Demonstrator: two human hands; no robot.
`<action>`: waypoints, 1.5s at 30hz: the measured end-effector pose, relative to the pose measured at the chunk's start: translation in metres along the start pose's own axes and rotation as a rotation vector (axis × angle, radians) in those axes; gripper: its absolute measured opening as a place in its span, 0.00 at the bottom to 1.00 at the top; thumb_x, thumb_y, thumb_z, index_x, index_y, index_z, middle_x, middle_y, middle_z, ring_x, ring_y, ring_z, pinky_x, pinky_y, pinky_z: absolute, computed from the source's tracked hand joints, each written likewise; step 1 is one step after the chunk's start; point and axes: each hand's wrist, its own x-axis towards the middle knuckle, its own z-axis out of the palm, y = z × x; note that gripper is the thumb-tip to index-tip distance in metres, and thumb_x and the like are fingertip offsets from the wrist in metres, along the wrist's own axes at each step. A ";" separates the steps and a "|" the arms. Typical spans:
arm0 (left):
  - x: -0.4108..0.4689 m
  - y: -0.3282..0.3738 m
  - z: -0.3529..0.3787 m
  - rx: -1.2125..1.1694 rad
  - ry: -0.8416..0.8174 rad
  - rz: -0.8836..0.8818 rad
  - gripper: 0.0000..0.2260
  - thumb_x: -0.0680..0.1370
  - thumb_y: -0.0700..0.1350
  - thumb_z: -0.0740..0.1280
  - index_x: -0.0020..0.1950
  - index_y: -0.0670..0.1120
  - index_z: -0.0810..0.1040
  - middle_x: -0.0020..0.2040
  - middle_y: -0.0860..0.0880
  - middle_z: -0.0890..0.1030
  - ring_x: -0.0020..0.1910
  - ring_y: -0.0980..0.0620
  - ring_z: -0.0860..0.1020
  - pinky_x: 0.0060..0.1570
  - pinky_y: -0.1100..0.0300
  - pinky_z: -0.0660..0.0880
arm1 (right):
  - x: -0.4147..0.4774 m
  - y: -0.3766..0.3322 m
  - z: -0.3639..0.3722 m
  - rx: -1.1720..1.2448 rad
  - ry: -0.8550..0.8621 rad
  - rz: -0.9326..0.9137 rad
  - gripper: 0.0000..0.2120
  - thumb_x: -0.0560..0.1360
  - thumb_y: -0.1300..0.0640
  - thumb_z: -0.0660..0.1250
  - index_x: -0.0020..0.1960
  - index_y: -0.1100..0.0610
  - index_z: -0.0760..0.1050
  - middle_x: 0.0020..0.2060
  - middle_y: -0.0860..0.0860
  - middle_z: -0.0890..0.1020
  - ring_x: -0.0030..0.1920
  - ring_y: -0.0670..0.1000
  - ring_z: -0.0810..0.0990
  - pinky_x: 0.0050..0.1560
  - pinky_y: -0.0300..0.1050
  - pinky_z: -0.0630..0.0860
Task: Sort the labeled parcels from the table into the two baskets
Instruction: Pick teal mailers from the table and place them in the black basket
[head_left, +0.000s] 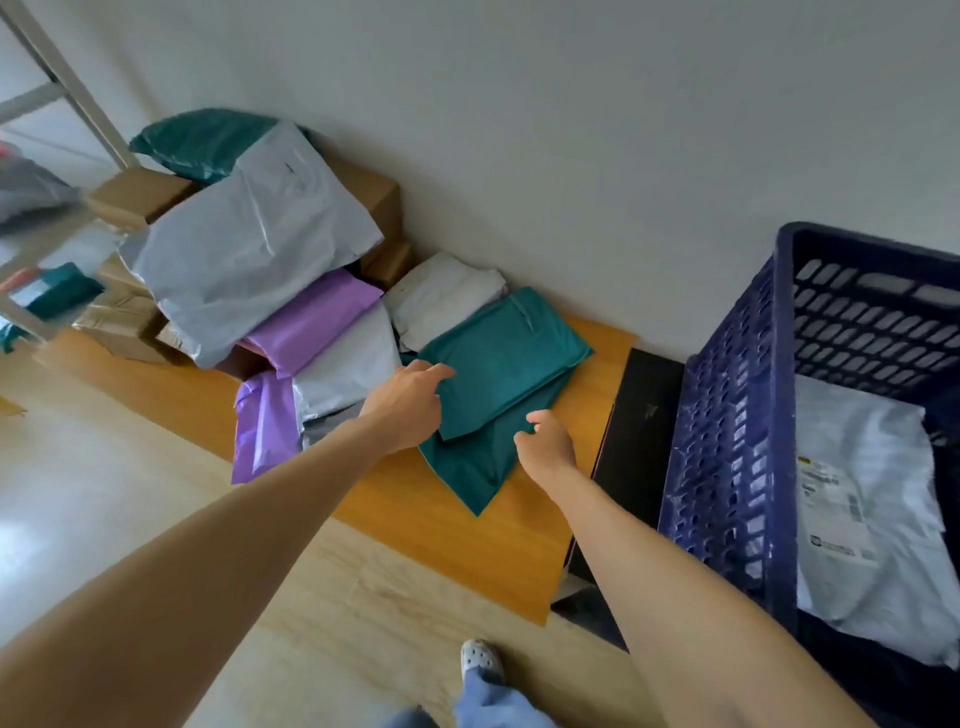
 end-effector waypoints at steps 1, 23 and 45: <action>0.007 -0.002 0.003 -0.003 -0.020 0.012 0.23 0.80 0.39 0.55 0.74 0.54 0.64 0.73 0.48 0.66 0.68 0.45 0.68 0.54 0.53 0.75 | 0.005 -0.001 0.001 0.010 0.004 0.017 0.21 0.79 0.61 0.58 0.72 0.58 0.64 0.69 0.56 0.69 0.66 0.55 0.71 0.58 0.45 0.68; 0.152 -0.053 0.035 -0.208 -0.462 0.250 0.19 0.81 0.44 0.58 0.72 0.49 0.68 0.70 0.46 0.72 0.61 0.48 0.75 0.49 0.63 0.68 | 0.107 -0.030 0.053 0.599 0.403 0.430 0.18 0.74 0.62 0.70 0.61 0.60 0.68 0.51 0.52 0.79 0.50 0.52 0.79 0.55 0.49 0.78; 0.160 -0.016 -0.035 -1.087 -0.349 -0.224 0.07 0.78 0.46 0.68 0.54 0.46 0.78 0.39 0.48 0.81 0.34 0.51 0.80 0.34 0.58 0.80 | 0.059 -0.142 0.063 0.297 0.478 -0.189 0.14 0.78 0.58 0.63 0.61 0.53 0.78 0.51 0.48 0.80 0.53 0.48 0.77 0.53 0.42 0.74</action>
